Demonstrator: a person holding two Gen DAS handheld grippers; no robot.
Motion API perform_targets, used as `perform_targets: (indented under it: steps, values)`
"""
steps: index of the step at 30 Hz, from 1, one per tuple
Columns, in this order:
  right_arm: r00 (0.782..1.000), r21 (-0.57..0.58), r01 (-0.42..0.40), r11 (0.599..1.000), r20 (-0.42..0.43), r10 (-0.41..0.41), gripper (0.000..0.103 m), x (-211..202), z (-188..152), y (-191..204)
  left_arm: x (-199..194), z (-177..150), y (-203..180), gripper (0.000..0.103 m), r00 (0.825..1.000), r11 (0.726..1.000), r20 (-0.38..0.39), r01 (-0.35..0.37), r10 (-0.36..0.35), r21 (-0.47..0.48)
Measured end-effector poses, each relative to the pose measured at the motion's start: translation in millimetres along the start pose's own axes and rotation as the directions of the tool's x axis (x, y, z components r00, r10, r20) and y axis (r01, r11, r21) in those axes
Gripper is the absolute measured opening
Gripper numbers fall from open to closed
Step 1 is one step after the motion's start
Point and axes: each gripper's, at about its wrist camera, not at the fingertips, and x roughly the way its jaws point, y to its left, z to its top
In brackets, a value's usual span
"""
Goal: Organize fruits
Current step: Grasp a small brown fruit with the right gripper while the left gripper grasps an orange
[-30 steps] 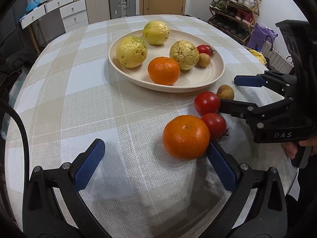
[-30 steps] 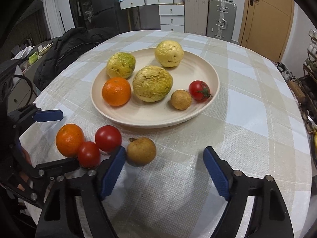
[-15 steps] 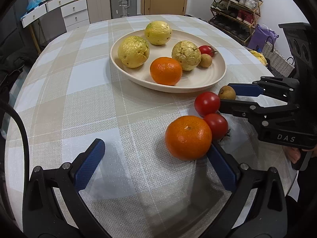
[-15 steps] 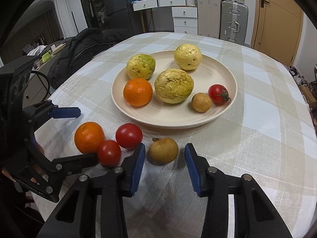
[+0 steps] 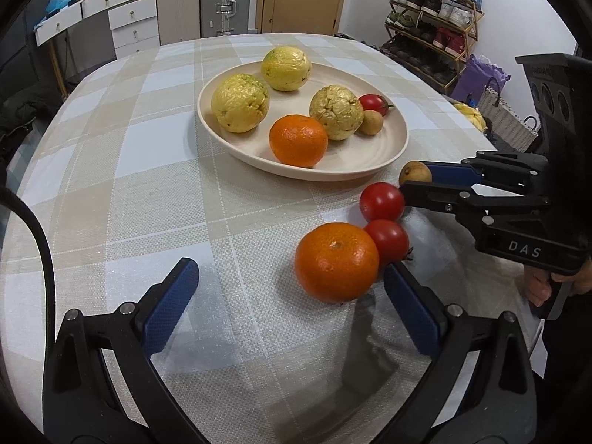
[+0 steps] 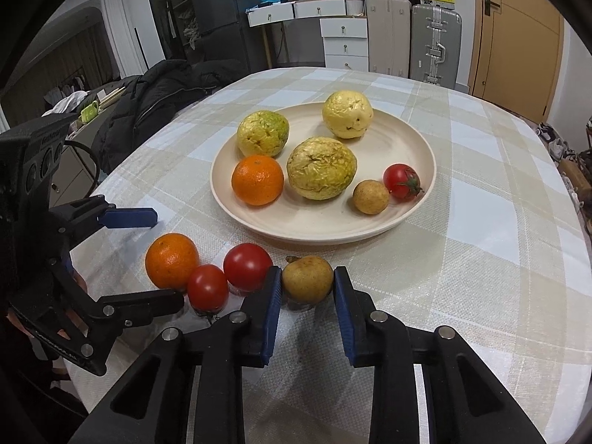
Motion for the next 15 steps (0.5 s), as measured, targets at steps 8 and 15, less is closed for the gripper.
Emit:
perform_targets:
  steps: [8, 15]
  values:
    - [1.000, 0.009, 0.006, 1.000, 0.001, -0.006, 0.029, -1.5, 0.3, -4.3, -4.0, 0.2, -0.5, 0.073, 0.998, 0.998, 0.023, 0.060, -0.060, -0.005]
    - [1.000, 0.007, 0.006, 1.000, 0.007, -0.006, 0.029, -1.2, 0.4, -4.8, -8.4, -2.4, -7.8, 0.040, 0.990, 0.990, 0.027, 0.137, -0.138, 0.029]
